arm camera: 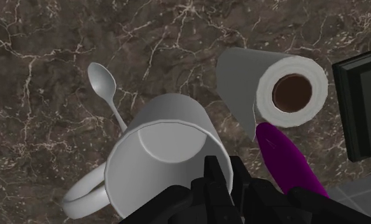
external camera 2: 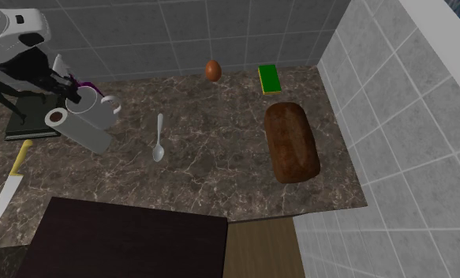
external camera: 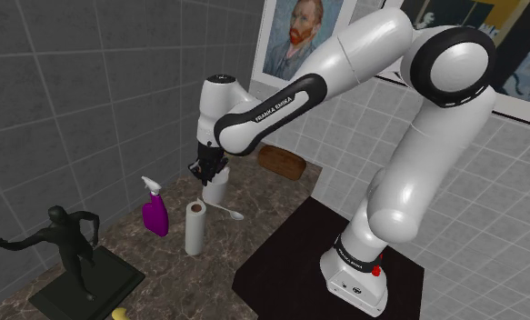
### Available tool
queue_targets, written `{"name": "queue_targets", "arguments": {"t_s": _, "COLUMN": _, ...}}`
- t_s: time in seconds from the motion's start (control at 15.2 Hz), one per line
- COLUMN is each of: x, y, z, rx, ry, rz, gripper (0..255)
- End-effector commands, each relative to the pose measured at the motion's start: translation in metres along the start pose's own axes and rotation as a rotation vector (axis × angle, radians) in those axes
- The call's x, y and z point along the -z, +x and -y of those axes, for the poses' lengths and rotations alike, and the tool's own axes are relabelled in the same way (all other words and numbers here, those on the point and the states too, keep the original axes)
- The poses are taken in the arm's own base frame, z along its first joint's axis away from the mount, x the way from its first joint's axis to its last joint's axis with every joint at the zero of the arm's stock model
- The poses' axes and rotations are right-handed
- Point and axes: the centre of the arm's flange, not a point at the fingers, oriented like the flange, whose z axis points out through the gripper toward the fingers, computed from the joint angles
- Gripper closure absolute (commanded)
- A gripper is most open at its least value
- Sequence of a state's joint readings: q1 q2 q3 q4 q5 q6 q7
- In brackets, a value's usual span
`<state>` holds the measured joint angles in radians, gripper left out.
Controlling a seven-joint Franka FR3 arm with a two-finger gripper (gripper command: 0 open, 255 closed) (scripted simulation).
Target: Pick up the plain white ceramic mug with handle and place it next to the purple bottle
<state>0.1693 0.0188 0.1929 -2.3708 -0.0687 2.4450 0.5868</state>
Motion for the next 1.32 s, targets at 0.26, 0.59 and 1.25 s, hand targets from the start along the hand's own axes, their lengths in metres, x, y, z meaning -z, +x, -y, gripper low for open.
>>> {"name": "queue_targets", "arguments": {"t_s": 0.26, "x": -0.031, "y": -0.002, "z": 0.000, "rx": 0.000, "ry": 0.000, "rz": -0.001, "gripper": 255}}
{"name": "queue_targets", "arguments": {"t_s": 0.59, "x": -0.058, "y": -0.003, "z": 0.000, "rx": 0.000, "ry": 0.000, "rz": -0.001, "gripper": 255}}
{"name": "queue_targets", "arguments": {"t_s": 1.25, "x": -0.110, "y": -0.007, "z": 0.000, "rx": 0.000, "ry": 0.000, "rz": -0.001, "gripper": 255}}
